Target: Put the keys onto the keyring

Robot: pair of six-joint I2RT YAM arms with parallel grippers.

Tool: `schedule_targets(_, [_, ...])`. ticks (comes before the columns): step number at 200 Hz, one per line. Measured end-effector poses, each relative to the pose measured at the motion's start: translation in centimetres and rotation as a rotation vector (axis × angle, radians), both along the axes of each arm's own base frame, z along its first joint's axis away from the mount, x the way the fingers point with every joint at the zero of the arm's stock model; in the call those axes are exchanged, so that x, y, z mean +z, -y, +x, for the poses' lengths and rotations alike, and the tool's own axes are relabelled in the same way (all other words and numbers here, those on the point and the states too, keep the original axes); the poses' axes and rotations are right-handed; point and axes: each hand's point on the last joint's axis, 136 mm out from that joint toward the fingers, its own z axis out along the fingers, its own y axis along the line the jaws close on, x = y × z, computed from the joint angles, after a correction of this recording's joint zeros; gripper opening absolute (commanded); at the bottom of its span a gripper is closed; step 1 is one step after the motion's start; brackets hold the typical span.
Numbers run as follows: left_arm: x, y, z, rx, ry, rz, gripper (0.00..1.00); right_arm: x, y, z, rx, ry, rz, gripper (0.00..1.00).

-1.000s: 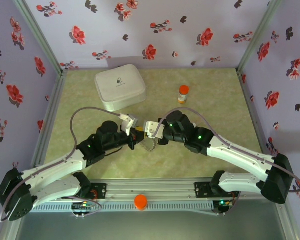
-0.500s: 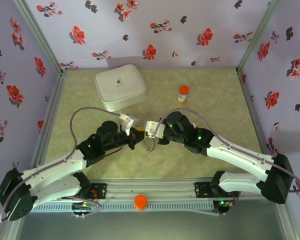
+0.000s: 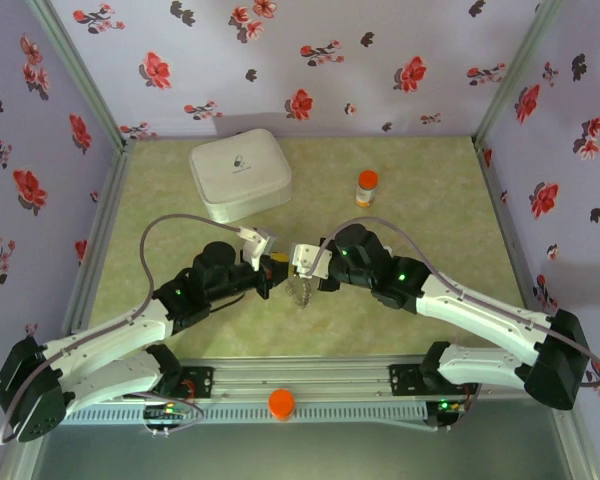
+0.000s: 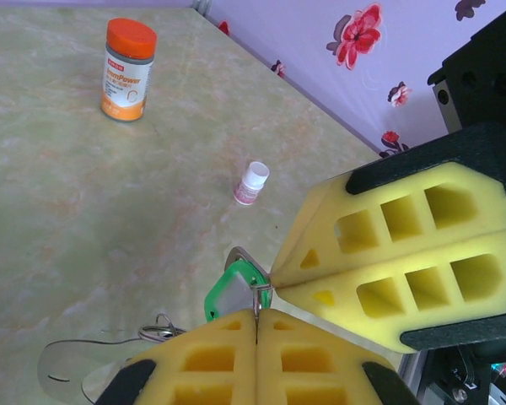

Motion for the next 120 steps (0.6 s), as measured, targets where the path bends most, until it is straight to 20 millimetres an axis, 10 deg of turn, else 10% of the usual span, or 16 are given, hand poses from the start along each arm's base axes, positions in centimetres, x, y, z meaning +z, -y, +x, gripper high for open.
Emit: schedule_targets(120, [0.3, -0.2, -0.1, 0.003, 0.013, 0.001, 0.00, -0.3, -0.5, -1.3, 0.053, -0.071, 0.021, 0.00])
